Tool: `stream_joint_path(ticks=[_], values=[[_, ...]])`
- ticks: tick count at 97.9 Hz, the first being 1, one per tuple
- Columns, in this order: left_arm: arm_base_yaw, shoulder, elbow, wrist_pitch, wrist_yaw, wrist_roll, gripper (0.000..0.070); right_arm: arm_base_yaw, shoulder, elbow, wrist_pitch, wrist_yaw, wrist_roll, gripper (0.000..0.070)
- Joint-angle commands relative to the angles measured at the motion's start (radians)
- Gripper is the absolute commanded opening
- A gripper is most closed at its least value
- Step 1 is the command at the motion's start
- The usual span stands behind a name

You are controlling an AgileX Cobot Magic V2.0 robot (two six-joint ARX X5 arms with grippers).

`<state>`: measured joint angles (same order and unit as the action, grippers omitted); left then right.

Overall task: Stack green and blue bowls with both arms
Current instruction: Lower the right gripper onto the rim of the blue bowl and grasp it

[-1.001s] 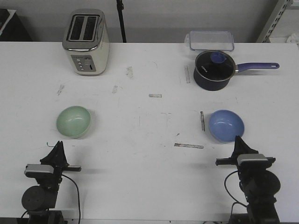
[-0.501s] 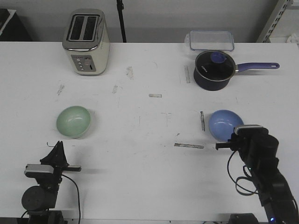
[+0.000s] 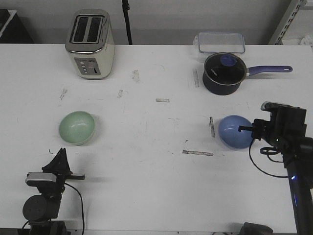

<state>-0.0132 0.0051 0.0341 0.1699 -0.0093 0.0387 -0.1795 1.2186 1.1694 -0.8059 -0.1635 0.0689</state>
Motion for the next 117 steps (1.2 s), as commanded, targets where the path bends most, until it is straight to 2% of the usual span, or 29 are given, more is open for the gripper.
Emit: stream_joint_path(ticks=[1,6,23,33,37,58,106,110,117], values=[[0.001,-0.002,-0.022,0.011,0.002,0.001,0.0002,-0.033,0.049,0.043,-0.008,-0.061,0.024,0.0315],[0.001,-0.002,-0.022,0.011,0.002,0.001,0.0002,-0.058,0.076,0.061,-0.015,-0.094,0.032,0.0391],[0.001,-0.002,-0.022,0.011,0.002,0.001,0.0002,-0.122,0.159,0.095,-0.044,-0.152,0.035,0.0445],[0.001,-0.002,-0.022,0.011,0.002,0.001,0.0002,-0.128,0.205,0.095,-0.064,-0.151,0.034,0.0561],[0.001,-0.002,-0.022,0.011,0.002,0.001,0.0002,-0.128,0.221,0.095,-0.068,-0.151,0.032,0.0579],[0.001,-0.002,-0.022,0.011,0.002,0.001,0.0002,-0.127,0.302,0.094,-0.07,-0.151,-0.014,0.0577],[0.001,-0.002,-0.022,0.011,0.002,0.001,0.0002,-0.117,0.425,0.091,-0.057,-0.15,-0.02,0.0533],[0.001,-0.002,-0.022,0.011,0.002,0.001,0.0002,-0.114,0.429,0.088,-0.056,-0.147,-0.02,0.0507],[0.001,-0.002,-0.022,0.011,0.002,0.001,0.0002,-0.113,0.435,0.086,-0.056,-0.143,-0.02,0.0395]])
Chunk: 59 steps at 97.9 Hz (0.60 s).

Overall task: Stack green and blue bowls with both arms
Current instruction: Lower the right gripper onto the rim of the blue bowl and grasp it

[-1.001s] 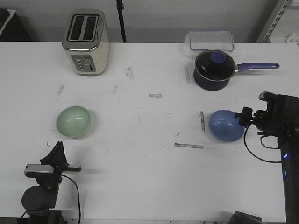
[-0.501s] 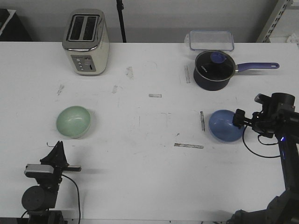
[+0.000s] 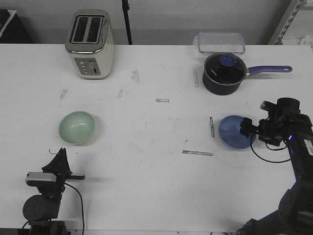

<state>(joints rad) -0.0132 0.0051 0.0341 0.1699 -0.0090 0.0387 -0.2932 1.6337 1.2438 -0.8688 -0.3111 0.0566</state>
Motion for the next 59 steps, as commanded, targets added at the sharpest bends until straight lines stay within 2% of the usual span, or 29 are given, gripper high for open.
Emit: stream_joint_path(ticks=[1,5,14,38,59], values=[[0.001,-0.002,-0.022,0.011,0.001,0.001,0.0002,0.0,0.021,0.012,0.006,0.006,-0.008,0.0378],[0.001,-0.002,-0.022,0.011,0.001,0.001,0.0002,0.0,0.023,0.012,0.007,0.011,-0.008,0.0308],[0.001,-0.002,-0.022,0.011,0.001,0.001,0.0002,0.0,0.023,0.011,0.006,0.037,-0.008,0.0213],[0.001,-0.002,-0.022,0.011,0.001,0.001,0.0002,0.001,0.023,0.012,0.0,0.051,-0.003,0.0008],[0.001,-0.002,-0.022,0.011,0.001,0.001,0.0002,0.0,-0.006,0.014,0.0,0.049,0.022,0.0009]])
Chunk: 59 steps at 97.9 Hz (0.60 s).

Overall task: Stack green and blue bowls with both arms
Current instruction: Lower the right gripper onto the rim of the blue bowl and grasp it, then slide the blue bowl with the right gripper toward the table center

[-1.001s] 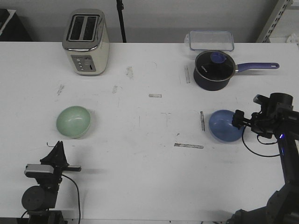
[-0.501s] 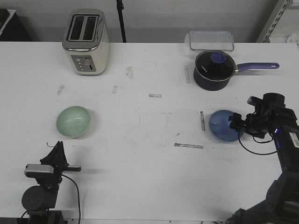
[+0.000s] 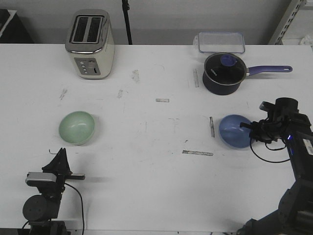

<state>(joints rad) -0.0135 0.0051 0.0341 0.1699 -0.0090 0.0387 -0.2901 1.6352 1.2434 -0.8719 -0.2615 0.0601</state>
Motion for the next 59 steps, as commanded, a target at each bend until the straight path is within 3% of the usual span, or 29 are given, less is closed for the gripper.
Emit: stream_joint_path(ticks=[1,31,59], values=[[0.001,-0.002,-0.022,0.011,0.001,0.001,0.0002,-0.004,-0.012,0.015,0.003,0.0,0.022,0.0009],[0.001,-0.002,-0.022,0.011,0.001,0.001,0.0002,0.021,-0.132,0.015,-0.006,-0.001,0.072,0.0008],[0.001,-0.002,-0.022,0.011,0.001,0.001,0.0002,0.235,-0.161,0.014,-0.016,-0.003,0.21,0.0009]])
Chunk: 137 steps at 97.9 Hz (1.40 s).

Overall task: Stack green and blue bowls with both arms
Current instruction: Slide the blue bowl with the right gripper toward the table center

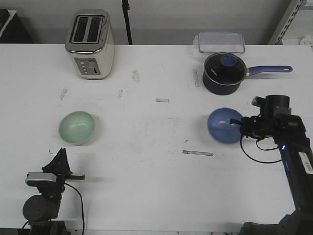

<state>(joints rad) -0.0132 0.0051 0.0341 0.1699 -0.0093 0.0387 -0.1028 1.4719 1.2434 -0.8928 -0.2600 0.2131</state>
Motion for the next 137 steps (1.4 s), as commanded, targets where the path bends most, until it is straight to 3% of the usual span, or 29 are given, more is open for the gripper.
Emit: stream_joint_path(ticks=[1,18,39,66,67,110,116,128,137], values=[[0.001,-0.002,-0.022,0.011,0.002,0.001,0.0002,0.058,0.003,0.014,0.006,-0.005,0.063,0.0008],[0.001,-0.002,-0.022,0.011,0.002,0.001,0.0002,0.233,0.024,0.013,0.033,0.003,0.218,0.0008],[0.001,-0.002,-0.022,0.011,0.002,0.001,0.0002,0.438,0.096,0.012,0.107,0.081,0.368,0.0008],[0.001,-0.002,-0.022,0.011,0.002,0.001,0.0002,0.591,0.198,0.012,0.216,0.117,0.451,0.0008],[0.001,-0.002,-0.022,0.011,0.002,0.001,0.0002,0.615,0.232,0.012,0.222,0.183,0.452,0.0008],[0.001,-0.002,-0.022,0.011,0.002,0.001,0.0002,0.636,0.233,0.012,0.28,0.179,0.448,0.0023],[0.001,-0.002,-0.022,0.011,0.002,0.001,0.0002,0.636,0.233,0.012,0.28,0.179,0.448,0.0058],[0.001,-0.002,-0.022,0.011,0.002,0.001,0.0002,0.636,0.231,0.012,0.28,0.178,0.445,0.0244],[0.001,-0.002,-0.022,0.011,0.002,0.001,0.0002,0.634,0.221,0.013,0.276,0.178,0.436,0.0314]])
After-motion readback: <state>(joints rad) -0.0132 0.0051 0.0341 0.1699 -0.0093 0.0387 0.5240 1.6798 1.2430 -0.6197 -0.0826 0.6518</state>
